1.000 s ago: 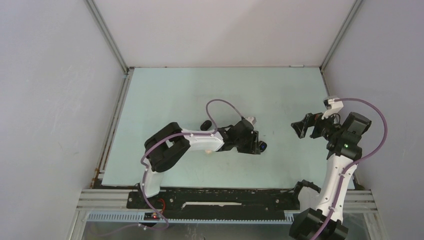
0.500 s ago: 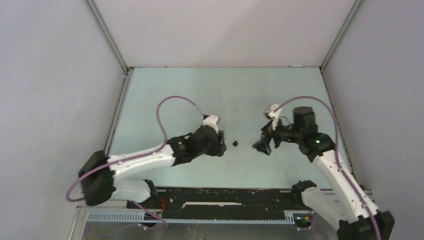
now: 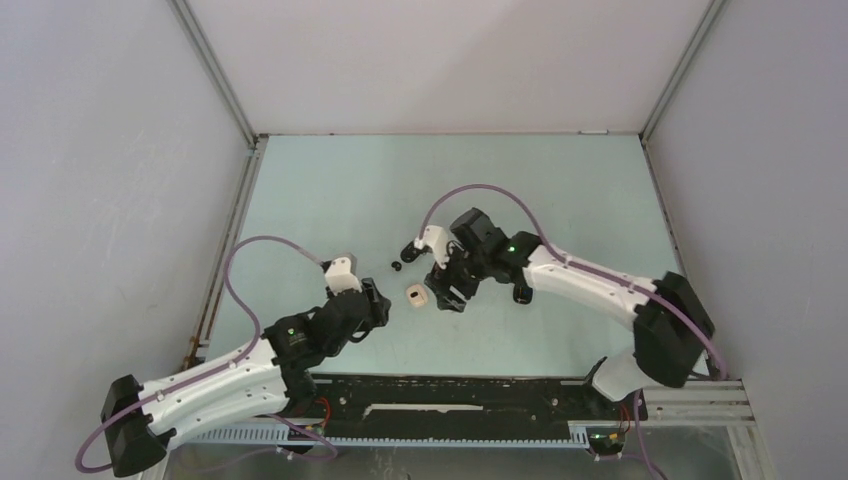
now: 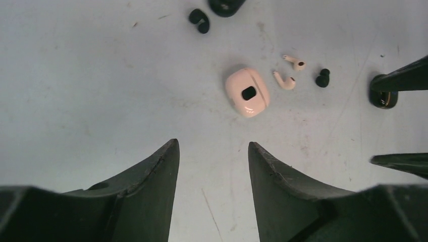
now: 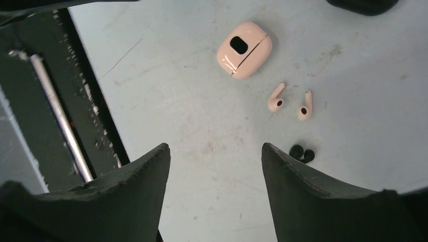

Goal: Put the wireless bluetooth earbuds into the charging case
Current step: Pick up the charging case at the center of the board.

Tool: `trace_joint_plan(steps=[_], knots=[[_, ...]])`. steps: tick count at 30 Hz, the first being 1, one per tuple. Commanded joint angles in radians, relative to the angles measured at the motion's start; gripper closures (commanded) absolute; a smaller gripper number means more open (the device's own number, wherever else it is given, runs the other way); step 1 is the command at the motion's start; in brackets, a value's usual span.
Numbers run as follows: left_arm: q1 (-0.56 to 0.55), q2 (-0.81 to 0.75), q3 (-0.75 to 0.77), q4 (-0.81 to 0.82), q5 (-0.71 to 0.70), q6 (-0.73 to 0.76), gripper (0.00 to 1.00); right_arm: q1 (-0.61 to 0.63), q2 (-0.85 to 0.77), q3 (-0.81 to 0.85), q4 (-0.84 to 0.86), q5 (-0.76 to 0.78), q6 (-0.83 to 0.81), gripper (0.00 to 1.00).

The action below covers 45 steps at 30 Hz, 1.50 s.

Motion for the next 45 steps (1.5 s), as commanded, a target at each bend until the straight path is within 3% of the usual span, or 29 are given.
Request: trace_joint_plan(steps=[1,5,10,21,29,36,45], knots=[[0.005,-0.064,-0.030,-0.081,-0.088,-0.141,0.41,0.034,0.144,0.102,0.059,0.142,0.128,0.30],[0.005,-0.082,-0.052,-0.113,-0.089,-0.159,0.41,0.054,0.269,0.191,0.055,0.146,0.181,0.36],[0.005,-0.066,-0.053,-0.141,-0.089,-0.184,0.40,0.079,0.390,0.300,0.028,0.152,0.215,0.28],[0.005,-0.149,-0.042,-0.244,-0.162,-0.239,0.36,0.124,0.587,0.467,-0.024,0.215,0.196,0.27],[0.005,-0.221,-0.077,-0.243,-0.150,-0.249,0.36,0.181,0.624,0.471,-0.051,0.336,0.181,0.28],[0.005,-0.210,-0.075,-0.221,-0.140,-0.234,0.37,0.186,0.609,0.444,-0.061,0.384,0.177,0.37],[0.004,-0.177,-0.084,-0.175,-0.107,-0.232,0.38,0.173,0.610,0.421,-0.061,0.410,0.179,0.32]])
